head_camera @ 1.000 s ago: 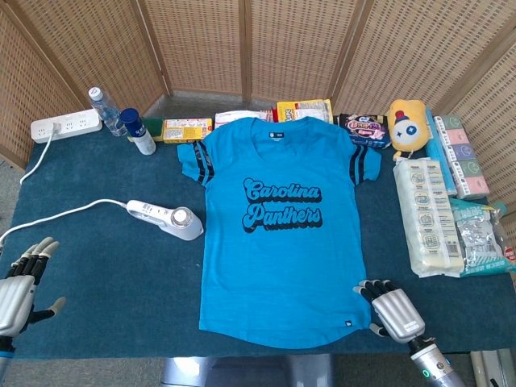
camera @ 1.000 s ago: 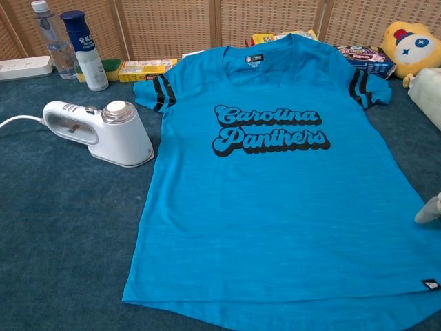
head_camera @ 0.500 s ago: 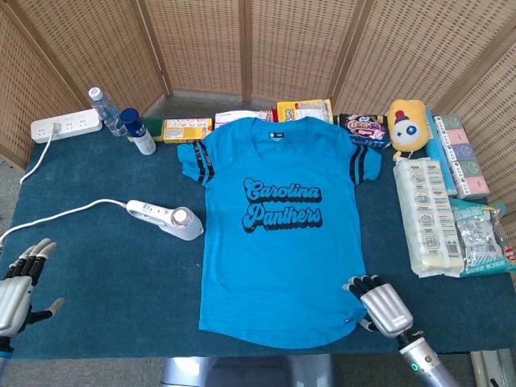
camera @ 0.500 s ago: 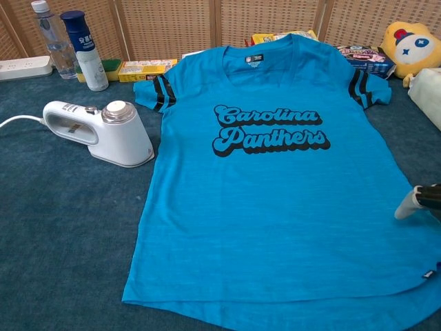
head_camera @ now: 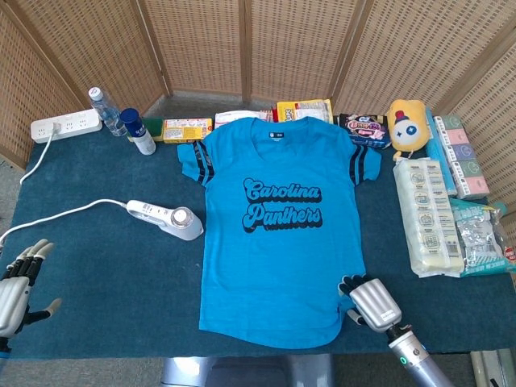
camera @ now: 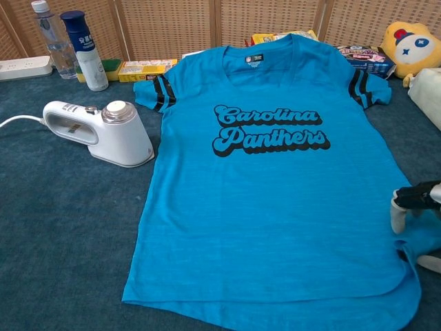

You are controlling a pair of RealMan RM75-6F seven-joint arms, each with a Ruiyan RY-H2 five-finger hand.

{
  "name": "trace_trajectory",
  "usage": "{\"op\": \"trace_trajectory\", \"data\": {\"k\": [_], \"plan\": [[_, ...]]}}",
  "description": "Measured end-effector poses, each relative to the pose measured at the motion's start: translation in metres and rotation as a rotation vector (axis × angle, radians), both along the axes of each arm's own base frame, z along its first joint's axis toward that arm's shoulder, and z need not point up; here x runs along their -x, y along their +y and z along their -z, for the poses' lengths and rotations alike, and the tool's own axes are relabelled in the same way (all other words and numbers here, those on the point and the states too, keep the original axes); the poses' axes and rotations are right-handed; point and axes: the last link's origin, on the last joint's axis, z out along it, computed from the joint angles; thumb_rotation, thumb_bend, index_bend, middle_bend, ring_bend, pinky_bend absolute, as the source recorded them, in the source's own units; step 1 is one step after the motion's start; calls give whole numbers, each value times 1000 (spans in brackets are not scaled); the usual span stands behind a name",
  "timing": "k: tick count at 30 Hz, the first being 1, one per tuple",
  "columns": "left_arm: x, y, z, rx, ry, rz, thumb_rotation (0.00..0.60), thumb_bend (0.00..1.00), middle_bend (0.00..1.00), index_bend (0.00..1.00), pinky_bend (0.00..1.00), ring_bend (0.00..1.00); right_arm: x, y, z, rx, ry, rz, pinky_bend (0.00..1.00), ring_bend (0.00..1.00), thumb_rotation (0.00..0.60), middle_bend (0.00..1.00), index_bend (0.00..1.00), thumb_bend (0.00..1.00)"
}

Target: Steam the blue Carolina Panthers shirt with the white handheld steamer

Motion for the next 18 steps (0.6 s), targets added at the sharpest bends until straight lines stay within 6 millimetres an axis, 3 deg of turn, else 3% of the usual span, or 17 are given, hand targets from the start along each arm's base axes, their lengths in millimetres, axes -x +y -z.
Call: {"op": "trace_trajectory", "data": {"k": [4, 18], "plan": [[0, 0, -2, -4, 0, 3, 600, 238, 0, 0, 112, 0, -1, 1, 2, -5, -1, -3, 584, 463, 600, 437, 518, 385], [-2, 3, -2, -4, -2, 15, 600, 237, 0, 0, 112, 0, 3, 8, -3, -47, 59, -10, 447, 437, 600, 432, 481, 415]]}}
